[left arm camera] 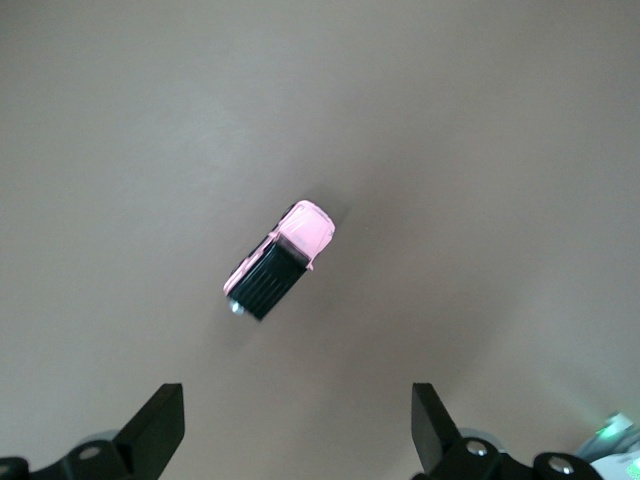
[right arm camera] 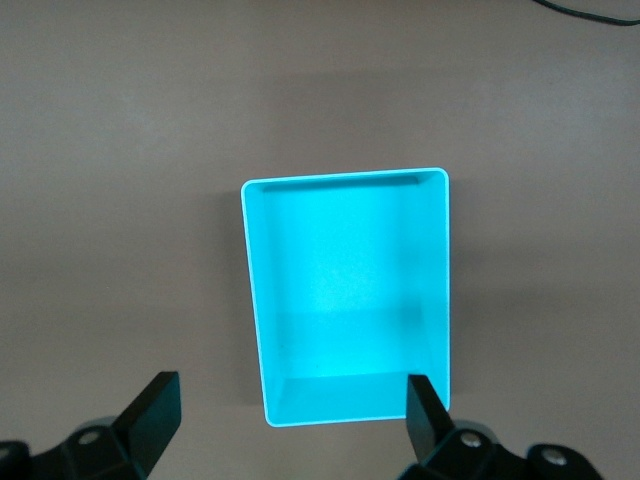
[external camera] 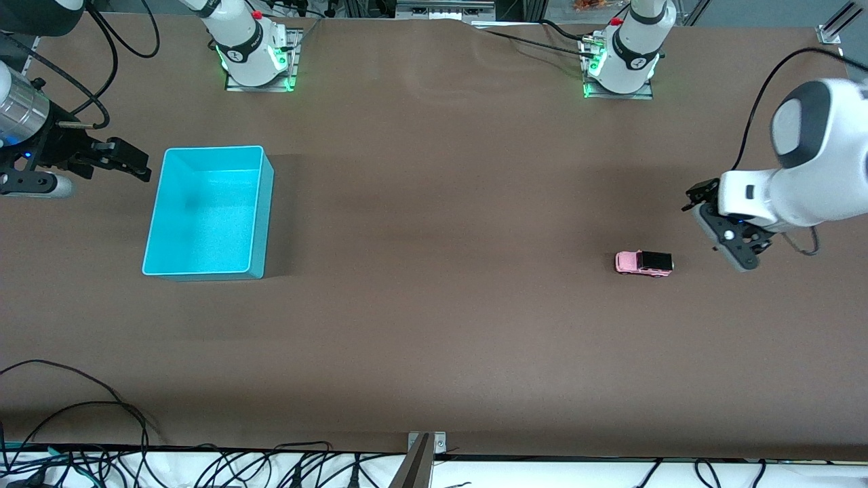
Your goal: Wind and store pink jeep toy
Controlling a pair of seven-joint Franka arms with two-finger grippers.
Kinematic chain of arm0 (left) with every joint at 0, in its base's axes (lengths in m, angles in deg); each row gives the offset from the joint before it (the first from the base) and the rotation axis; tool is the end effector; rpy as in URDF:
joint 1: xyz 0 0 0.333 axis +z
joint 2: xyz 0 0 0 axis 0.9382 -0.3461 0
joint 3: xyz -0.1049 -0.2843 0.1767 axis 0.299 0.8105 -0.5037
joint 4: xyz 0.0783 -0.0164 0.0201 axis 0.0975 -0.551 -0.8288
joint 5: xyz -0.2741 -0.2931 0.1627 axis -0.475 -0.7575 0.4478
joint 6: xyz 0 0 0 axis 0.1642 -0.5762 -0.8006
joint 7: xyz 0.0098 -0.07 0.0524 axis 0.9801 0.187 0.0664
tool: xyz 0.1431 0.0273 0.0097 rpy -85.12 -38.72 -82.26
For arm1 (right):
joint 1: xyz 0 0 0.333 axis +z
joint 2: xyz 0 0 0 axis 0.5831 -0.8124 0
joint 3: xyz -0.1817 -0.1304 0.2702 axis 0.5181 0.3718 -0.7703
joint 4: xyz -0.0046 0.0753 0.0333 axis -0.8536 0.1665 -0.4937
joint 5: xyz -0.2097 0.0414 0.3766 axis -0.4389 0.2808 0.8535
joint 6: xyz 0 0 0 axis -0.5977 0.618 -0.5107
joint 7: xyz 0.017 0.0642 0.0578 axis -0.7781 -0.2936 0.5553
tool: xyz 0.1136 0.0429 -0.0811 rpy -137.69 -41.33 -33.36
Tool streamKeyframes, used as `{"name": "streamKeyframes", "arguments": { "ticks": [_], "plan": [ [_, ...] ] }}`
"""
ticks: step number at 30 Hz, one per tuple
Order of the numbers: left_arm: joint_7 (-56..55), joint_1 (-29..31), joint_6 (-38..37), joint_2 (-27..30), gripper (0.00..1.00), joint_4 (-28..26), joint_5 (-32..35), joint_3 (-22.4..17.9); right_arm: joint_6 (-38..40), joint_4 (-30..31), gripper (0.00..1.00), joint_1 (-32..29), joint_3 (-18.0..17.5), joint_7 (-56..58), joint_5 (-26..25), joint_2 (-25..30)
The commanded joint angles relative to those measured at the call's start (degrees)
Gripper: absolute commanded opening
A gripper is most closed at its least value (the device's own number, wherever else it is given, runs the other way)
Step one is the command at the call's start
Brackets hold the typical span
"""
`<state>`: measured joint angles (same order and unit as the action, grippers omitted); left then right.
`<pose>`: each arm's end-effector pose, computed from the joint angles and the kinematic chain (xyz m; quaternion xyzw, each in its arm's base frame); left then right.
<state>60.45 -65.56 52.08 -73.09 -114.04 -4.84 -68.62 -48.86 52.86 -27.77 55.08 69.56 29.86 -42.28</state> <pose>0.6412 -0.0072 0.3826 0.8679 -0.4896 -0.0660 0.0518 0.6090 0.0381 0.5810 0.9996 -0.0191 -0.0214 0.0056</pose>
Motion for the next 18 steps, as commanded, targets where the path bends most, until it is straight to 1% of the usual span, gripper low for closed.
{"name": "streamKeyframes", "arguments": {
  "ticks": [1,7,10,13,16,18],
  "plan": [
    [13.69,0.11,8.40,-2.39,1.00,-4.73,1.77,0.28,0.84,-0.33,1.00,-0.17,0.05,0.92,1.03,0.47],
    [22.50,0.11,20.70,-4.06,1.00,-11.06,1.77,0.20,0.84,-0.33,1.00,-0.17,0.14,0.92,0.94,0.47],
    [23.82,0.20,27.47,-4.06,1.00,-15.45,1.86,0.20,0.84,-0.33,1.00,-0.17,0.13,0.92,1.03,0.47],
    [24.62,0.20,33.36,-4.59,1.00,-19.05,3.78,0.20,0.84,-0.33,1.00,-0.17,0.13,0.92,0.94,0.47],
    [24.62,0.20,36.45,-5.82,1.00,-20.38,6.33,0.20,0.84,-0.24,1.00,-0.17,0.14,0.92,0.94,0.47],
    [24.62,0.20,36.98,-6.87,1.00,-20.21,7.57,0.20,0.84,-0.33,1.00,-0.17,0.05,0.92,0.94,0.47]
  ]
}}
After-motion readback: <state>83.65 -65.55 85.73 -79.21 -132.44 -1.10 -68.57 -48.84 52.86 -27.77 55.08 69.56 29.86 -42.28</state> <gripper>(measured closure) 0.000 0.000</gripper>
